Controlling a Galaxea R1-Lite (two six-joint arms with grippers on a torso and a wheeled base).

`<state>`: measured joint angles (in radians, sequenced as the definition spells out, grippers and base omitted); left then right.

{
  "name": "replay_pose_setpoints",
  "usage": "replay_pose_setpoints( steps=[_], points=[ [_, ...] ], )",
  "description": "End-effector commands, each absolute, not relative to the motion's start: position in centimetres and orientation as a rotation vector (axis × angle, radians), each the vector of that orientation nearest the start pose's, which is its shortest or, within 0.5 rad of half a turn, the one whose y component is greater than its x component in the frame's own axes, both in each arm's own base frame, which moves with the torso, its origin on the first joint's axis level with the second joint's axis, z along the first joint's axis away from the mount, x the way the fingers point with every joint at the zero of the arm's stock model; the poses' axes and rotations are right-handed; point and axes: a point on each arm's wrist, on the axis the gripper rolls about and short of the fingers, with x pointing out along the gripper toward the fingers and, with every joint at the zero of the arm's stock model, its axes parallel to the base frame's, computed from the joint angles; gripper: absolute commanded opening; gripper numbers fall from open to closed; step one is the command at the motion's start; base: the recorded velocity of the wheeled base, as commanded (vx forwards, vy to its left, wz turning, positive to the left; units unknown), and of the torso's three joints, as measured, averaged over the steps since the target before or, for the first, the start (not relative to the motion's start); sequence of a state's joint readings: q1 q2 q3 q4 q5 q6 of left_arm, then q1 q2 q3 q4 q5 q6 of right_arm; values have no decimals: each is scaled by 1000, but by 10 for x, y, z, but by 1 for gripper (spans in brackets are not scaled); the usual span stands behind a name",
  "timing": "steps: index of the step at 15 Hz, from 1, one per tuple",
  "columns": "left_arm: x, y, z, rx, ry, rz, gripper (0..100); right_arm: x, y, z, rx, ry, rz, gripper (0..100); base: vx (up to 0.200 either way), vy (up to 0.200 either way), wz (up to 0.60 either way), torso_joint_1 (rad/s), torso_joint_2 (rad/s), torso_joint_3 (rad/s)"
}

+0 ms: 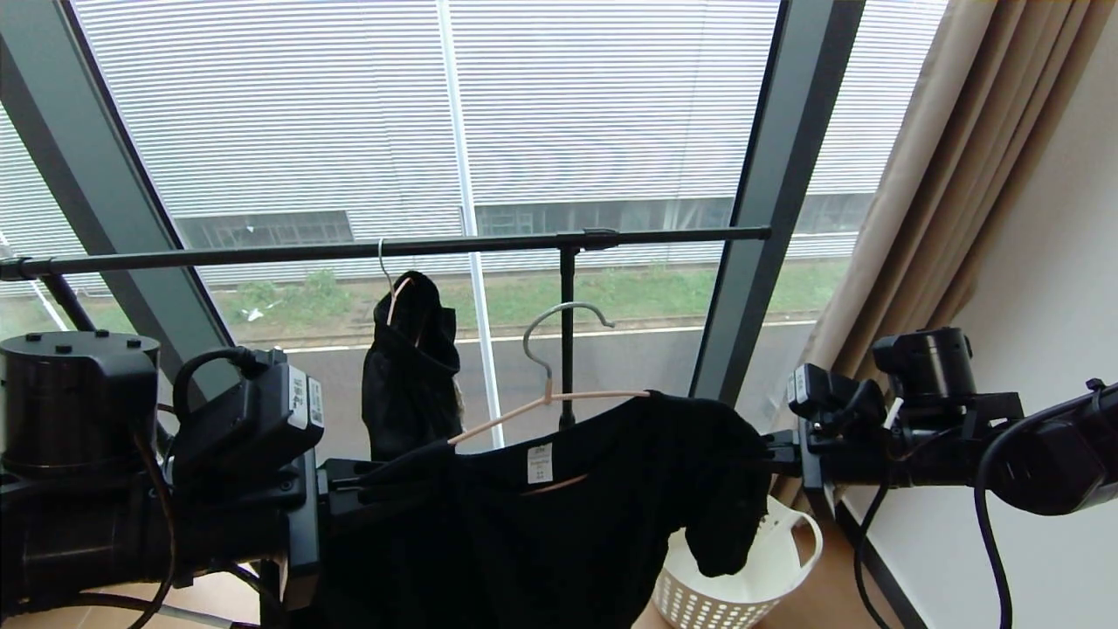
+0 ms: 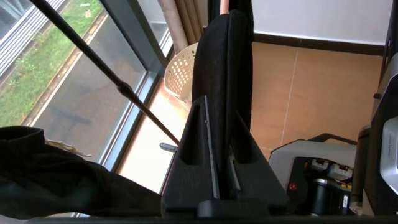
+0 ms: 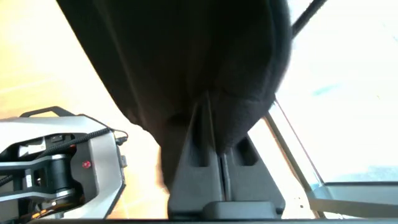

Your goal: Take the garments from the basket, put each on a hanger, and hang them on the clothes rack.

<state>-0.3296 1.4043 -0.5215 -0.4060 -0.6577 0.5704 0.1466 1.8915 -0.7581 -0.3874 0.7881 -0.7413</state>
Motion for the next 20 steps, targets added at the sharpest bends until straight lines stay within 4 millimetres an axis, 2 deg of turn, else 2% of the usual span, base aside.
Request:
replay_pose_setpoints(
  steps=[1, 8, 20],
  points=[
    [191, -77, 164, 430, 201, -1061, 0, 309, 49, 94, -408, 360, 1062, 0, 0, 0, 0, 0, 0, 0],
    [189, -72, 166, 428, 196, -1042, 0, 322, 29, 96, -399, 356, 995, 0, 0, 0, 0, 0, 0, 0],
    [179, -61, 157, 416, 225, -1012, 0, 327, 17, 100, -389, 350, 951, 0, 0, 0, 0, 0, 0, 0]
  ],
)
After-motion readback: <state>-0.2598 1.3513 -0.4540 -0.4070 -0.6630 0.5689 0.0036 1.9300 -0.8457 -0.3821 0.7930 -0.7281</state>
